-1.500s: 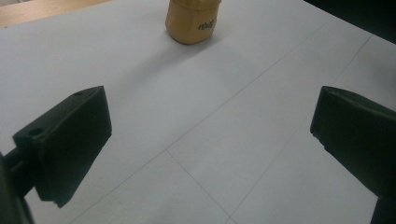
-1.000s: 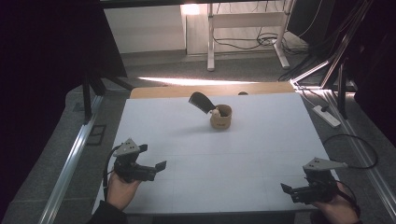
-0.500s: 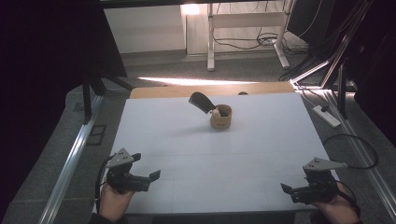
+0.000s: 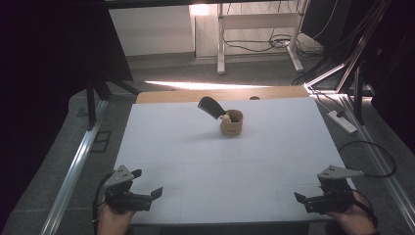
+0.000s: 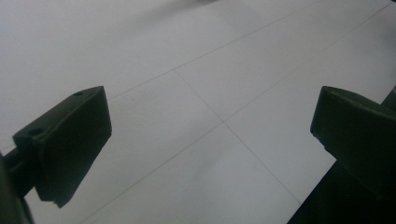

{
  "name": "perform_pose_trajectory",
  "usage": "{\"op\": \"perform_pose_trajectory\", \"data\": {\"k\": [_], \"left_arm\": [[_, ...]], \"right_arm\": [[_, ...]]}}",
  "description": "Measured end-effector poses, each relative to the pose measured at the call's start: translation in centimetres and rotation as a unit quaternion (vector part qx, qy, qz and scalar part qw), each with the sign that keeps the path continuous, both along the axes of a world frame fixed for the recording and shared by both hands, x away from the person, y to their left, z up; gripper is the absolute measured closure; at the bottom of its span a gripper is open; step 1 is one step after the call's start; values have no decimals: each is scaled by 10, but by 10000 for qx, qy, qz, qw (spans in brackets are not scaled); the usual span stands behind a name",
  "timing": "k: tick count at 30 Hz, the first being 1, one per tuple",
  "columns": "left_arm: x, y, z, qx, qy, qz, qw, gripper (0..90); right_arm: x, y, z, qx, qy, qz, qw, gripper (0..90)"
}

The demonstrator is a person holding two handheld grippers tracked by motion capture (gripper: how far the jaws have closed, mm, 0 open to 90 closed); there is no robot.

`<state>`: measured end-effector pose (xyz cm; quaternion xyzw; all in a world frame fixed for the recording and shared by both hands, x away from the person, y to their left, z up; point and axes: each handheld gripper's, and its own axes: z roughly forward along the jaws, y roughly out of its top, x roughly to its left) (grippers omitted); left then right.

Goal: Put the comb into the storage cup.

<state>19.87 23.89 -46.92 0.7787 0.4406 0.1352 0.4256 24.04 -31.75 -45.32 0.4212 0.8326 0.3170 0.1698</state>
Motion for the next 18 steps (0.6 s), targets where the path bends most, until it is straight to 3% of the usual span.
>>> {"op": "perform_pose_trajectory", "data": {"k": [18], "left_arm": [[-16,5,-5,200,63,128,9997,0]], "right_arm": [[0,0,0,-5,5,-37,10000,0]]}}
